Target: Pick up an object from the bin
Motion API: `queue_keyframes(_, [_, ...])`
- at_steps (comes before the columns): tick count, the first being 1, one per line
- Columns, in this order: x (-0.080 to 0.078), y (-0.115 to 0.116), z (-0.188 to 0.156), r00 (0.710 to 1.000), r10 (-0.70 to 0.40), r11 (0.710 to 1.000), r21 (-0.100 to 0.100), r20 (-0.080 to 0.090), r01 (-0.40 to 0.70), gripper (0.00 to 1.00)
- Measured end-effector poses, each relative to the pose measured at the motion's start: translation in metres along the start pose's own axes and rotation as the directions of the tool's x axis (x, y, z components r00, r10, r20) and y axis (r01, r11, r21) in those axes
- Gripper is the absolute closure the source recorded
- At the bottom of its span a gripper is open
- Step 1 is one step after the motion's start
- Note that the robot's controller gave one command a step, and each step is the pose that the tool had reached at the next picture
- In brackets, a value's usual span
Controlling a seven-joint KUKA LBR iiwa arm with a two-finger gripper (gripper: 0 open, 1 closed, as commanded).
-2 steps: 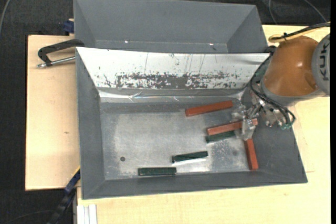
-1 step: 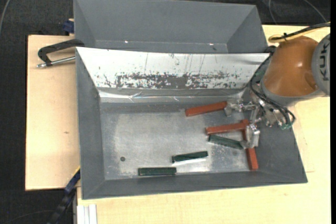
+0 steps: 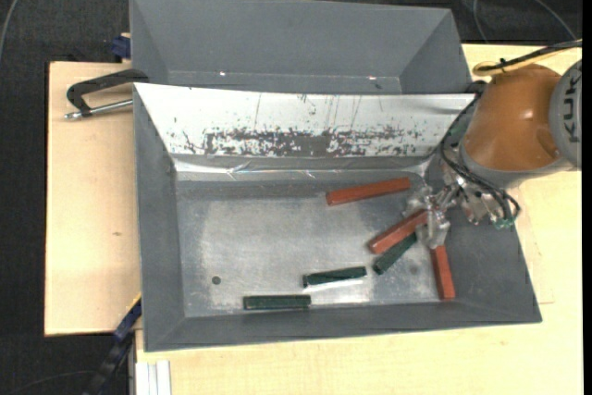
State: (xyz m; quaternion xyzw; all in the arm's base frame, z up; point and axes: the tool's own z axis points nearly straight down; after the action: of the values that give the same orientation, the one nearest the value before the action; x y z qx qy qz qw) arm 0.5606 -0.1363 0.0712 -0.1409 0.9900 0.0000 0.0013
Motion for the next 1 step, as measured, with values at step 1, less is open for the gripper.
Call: queue_keyframes(1, [-0.0103,0.0283,-0.1274,0.96,-0.281,0.96,0.005,0.008,0.281,1.0])
